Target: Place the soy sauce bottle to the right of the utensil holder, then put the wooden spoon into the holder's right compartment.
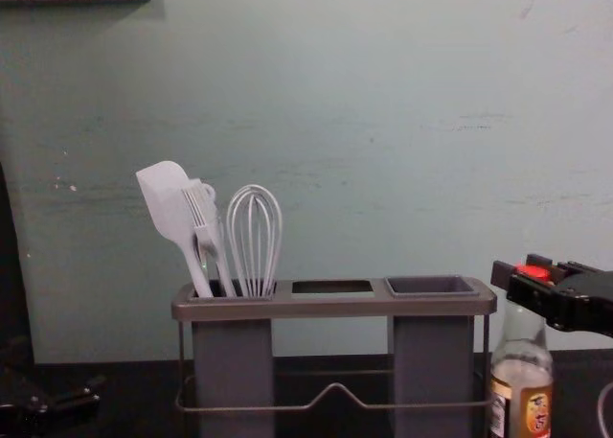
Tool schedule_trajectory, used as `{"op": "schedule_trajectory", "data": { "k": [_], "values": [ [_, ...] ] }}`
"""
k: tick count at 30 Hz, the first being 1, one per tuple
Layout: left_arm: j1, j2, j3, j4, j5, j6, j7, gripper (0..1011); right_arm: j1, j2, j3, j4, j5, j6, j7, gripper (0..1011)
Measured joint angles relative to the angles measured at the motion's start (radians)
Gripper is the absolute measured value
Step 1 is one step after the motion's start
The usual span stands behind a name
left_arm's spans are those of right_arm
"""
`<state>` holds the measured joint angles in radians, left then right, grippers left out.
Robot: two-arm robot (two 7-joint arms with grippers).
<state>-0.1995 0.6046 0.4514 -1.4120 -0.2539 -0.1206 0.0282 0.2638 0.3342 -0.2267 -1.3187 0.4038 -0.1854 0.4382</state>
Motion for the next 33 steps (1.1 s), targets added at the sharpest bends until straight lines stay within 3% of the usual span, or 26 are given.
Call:
{"op": "schedule_trajectory", "data": {
  "k": [7, 17, 27, 33],
  "values": [
    [0.000, 0.000, 0.000, 0.000, 0.000, 0.000, 0.000, 1005, -0.010, 0.002, 0.007, -0.020, -0.007, -0.001, -0.012, 660],
    [0.000, 0.000, 0.000, 0.000, 0.000, 0.000, 0.000, 1005, -0.069, 0.028, 0.033, -0.154, -0.011, -0.008, -0.022, 966],
    [0.000, 0.000, 0.000, 0.000, 0.000, 0.000, 0.000, 1005, -0.203, 0.100, 0.035, -0.330, -0.028, 0.054, -0.025, 1002],
    [0.000, 0.000, 0.000, 0.000, 0.000, 0.000, 0.000, 1005, -0.263, 0.144, 0.021, -0.376, -0.048, 0.096, -0.021, 1002]
  ]
}}
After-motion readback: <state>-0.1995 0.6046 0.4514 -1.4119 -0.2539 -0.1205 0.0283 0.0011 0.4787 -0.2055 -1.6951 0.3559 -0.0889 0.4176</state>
